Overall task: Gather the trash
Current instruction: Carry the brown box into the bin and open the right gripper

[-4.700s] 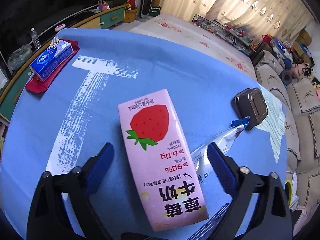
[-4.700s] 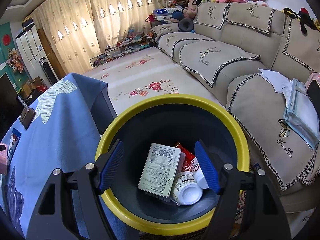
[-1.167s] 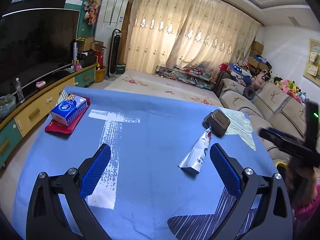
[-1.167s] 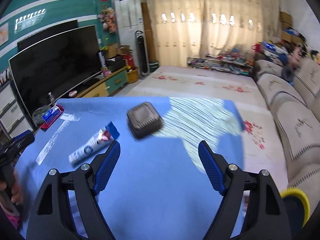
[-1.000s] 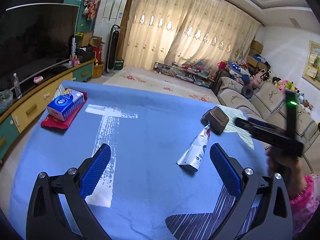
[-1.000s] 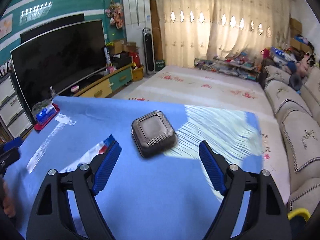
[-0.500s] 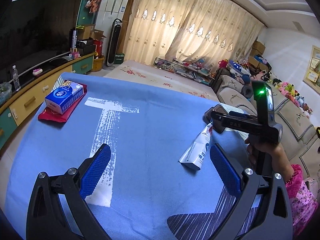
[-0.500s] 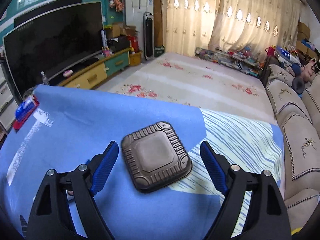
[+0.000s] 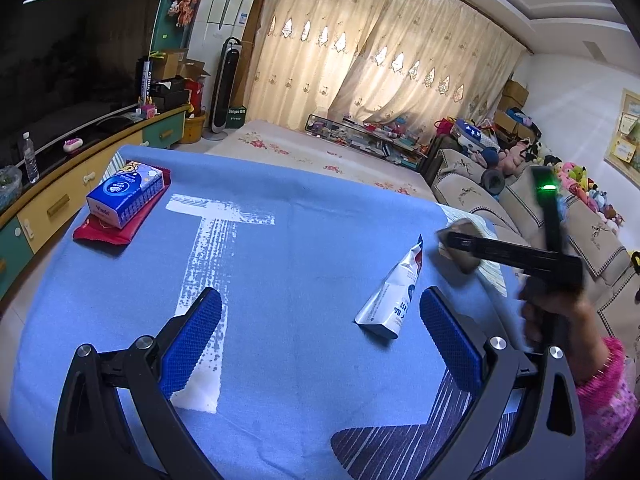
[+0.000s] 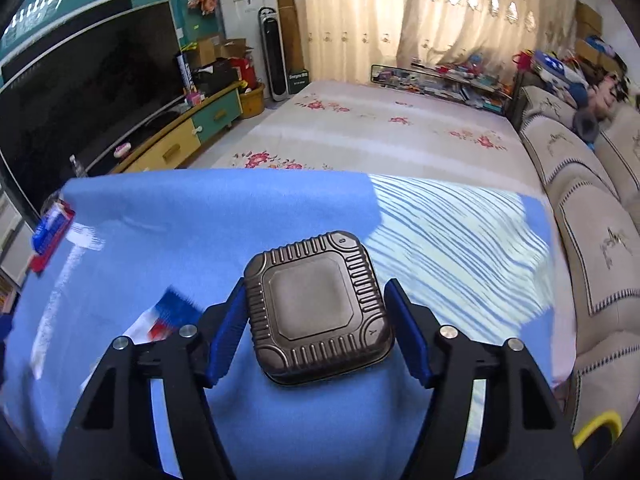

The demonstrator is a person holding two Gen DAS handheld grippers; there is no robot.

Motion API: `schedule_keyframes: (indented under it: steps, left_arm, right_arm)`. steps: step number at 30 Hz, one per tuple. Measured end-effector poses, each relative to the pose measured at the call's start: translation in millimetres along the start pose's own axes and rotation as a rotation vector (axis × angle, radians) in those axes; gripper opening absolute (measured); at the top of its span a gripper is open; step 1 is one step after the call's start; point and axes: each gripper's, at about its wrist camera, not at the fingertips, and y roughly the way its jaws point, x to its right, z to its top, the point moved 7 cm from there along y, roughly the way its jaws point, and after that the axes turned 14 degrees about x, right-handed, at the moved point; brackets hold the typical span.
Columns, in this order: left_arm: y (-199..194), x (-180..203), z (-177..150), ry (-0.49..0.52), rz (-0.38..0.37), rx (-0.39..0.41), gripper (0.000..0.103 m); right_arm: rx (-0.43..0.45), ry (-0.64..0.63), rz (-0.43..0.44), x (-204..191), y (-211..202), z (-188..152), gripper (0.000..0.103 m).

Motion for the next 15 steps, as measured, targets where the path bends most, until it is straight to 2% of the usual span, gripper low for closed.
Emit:
schedule_keyframes:
  steps: [7, 10, 15]
  left_arm:
    - [-3, 3, 1, 0.008, -0.005, 0.017, 0.098]
    - [-5, 6, 0, 0.016, -0.012, 0.019, 0.098]
    - [-10, 14, 0, 0.05, -0.012, 0.032, 0.098]
  right_arm:
    - [0.104, 0.051, -0.014, 25, -114, -20, 0.064]
    - [0.137, 0.079, -0.069, 54, -165, -44, 0.065]
    - [0.143, 0.14, -0.234, 120, -223, -89, 0.065]
